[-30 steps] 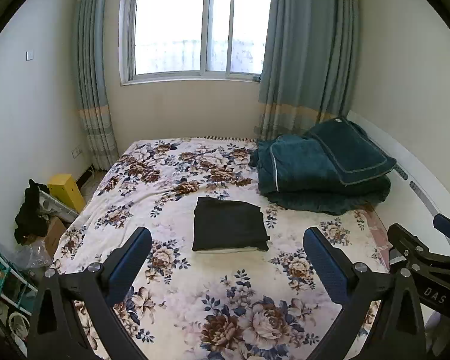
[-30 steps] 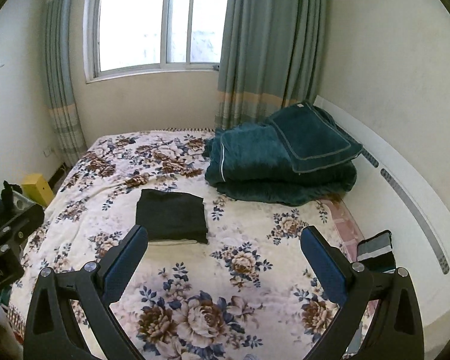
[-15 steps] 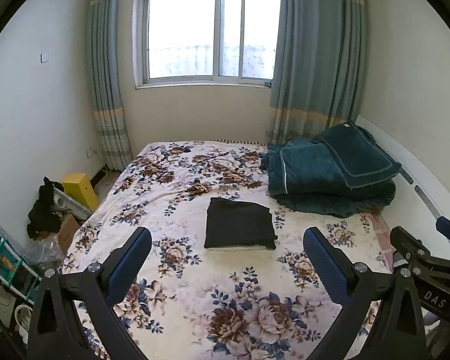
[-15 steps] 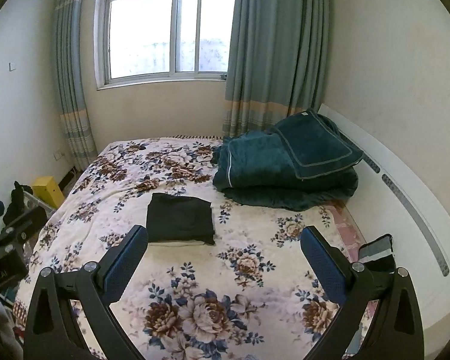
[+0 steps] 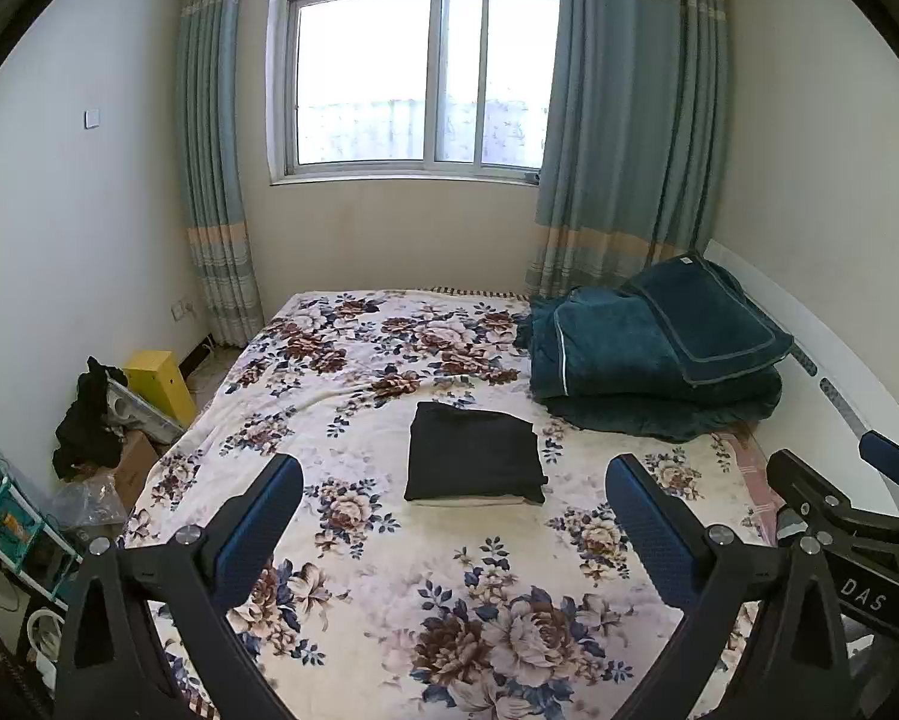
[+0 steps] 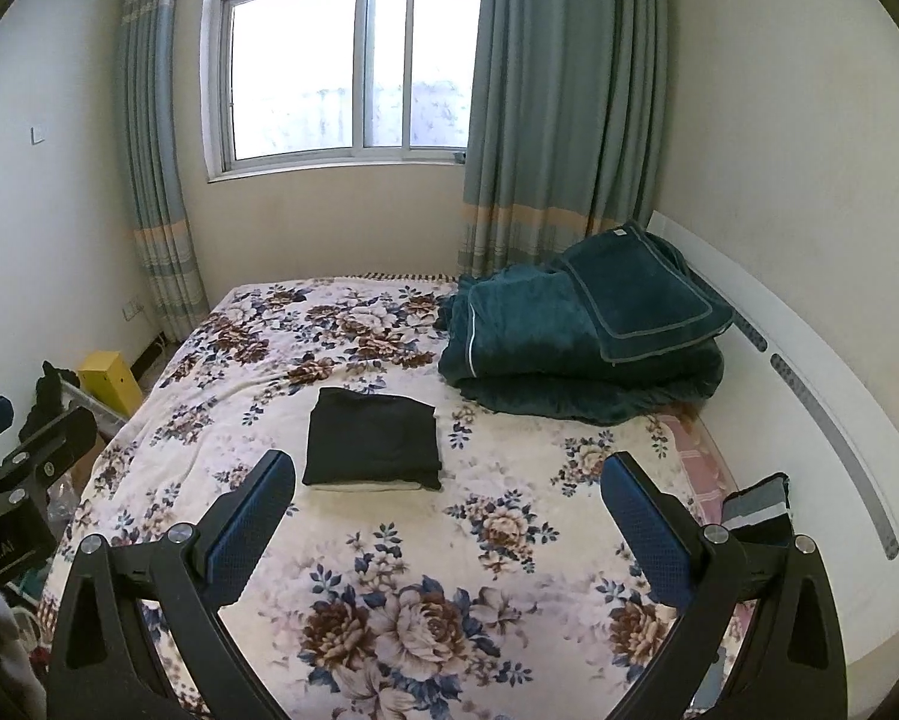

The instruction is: Fold small clothes

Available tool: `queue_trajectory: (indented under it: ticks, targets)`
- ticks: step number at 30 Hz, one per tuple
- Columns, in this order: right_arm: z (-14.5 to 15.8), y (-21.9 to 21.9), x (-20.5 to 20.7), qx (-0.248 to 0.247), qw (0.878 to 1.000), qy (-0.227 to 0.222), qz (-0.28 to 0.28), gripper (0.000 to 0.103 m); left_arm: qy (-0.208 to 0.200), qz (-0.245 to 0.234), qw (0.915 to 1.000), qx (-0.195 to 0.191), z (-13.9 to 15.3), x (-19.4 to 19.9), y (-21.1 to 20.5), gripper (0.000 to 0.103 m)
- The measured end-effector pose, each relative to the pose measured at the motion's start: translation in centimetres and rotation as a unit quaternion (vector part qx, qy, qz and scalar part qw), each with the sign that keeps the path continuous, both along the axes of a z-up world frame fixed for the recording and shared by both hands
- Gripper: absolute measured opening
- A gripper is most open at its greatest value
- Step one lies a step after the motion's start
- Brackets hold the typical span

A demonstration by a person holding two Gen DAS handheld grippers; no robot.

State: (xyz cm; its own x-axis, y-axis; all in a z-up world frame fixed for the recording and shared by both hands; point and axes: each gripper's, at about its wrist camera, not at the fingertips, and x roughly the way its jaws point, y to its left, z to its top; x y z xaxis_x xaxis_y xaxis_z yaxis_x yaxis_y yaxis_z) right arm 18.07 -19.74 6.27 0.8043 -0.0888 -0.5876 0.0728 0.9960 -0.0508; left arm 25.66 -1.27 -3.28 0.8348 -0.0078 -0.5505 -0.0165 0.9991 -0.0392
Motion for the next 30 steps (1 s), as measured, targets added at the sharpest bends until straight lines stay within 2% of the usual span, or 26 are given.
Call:
queue_trajectory:
  ticks: [30]
  targets:
    - [0.69,0.26,-0.37,0.009,1.000,-0.001,0.004,0.103,-0.003,0.000,1.0000,0.004,0.39,-0.13,-0.04,0.103]
